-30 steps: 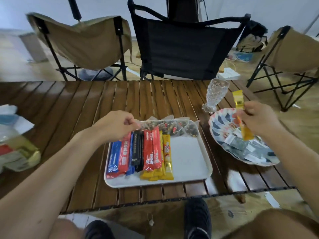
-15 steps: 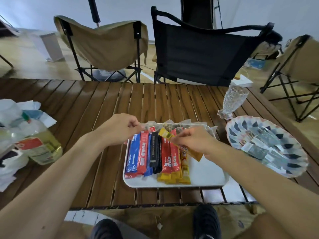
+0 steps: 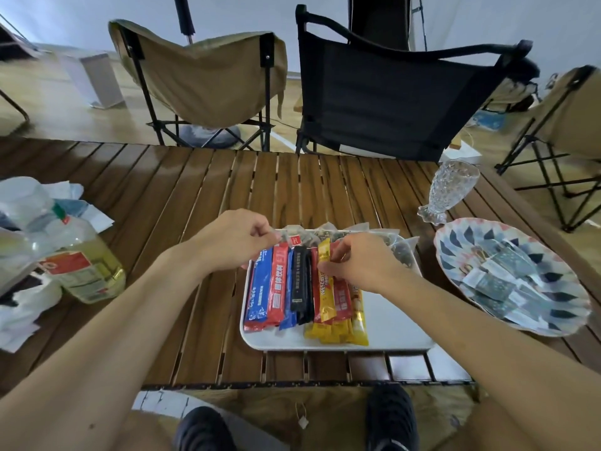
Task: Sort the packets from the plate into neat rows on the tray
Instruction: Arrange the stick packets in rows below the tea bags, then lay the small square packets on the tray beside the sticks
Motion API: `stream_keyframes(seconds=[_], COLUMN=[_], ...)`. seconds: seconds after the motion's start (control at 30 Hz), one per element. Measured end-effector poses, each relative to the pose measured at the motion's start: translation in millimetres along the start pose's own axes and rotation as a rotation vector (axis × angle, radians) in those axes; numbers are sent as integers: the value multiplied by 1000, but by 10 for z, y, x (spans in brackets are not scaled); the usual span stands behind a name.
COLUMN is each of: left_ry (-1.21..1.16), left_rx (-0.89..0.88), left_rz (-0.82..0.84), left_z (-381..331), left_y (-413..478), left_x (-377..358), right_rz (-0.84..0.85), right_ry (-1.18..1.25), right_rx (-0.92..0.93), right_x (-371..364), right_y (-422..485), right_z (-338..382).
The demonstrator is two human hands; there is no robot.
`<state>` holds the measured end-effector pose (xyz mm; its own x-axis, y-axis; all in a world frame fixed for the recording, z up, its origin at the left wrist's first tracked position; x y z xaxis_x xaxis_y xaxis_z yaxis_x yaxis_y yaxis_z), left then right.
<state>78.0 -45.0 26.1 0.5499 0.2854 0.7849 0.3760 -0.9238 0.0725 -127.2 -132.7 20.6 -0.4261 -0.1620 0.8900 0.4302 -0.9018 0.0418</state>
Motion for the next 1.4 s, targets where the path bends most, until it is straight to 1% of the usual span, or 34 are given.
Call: stream_keyframes(seconds=[0.13,0.27,0.4,0.47,0.63,0.83,0.87,0.93,1.0,1.03,1.17,1.23,1.3,1.4], left_ry=[20,35,45,81,112,138,138,136,137,139,158,162,162,151], left_rx=[-7,-7,-7,6,-49,-102,-112,-129,-139,-140,-149,-148,-143,-129], left_rz=[22,51,58,48,68,67,63,58,64,74,102,109,116,129], left_z=[-5,-11,-87,-88,-341,-706,-766,-878,-966,-1003,-1095,-1093,-1056,-984], left_y=[-14,-31,-1,0,76,172,193,226,253,259,273,269,263,253], left_x=[-29,-81,-122,-103,-297,-480,-512,-574,-646,-682,-789,-810,-816,-796], right_rz=[-10,10,-88,-89,-192,-299,-289,-196,-110,-99,-169,-162,-158,-224], right_ry=[-39,56,46,66,-21,-308,-334,-328,-315,-317,-328,-331,-304,-252], right_rx=[33,-1,-16,-51,-150,-345,-384,-428,-421,-410,-380,-361,-349,-339], right_x=[26,139,355,402,787,1302,1338,1310,1240,1219,1299,1319,1317,1339], right_y=[5,28,100,117,78,25,4,-33,-63,-64,-14,17,38,58], right_z=[-15,-97,-372,-532,-1291,-2316,-2470,-2702,-2809,-2837,-2824,-2830,-2857,-2872])
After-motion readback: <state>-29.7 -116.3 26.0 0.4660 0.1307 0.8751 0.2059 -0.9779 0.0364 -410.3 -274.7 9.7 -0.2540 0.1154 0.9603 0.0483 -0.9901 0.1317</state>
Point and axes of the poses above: each hand's wrist, its own y-axis towards the middle knuckle, its own x-axis out of the back of the hand, z = x × y, the point moved 6 cm from there along y, towards the middle knuckle, and after that the axes turned 14 degrees about -z, right-handed, at the moved point
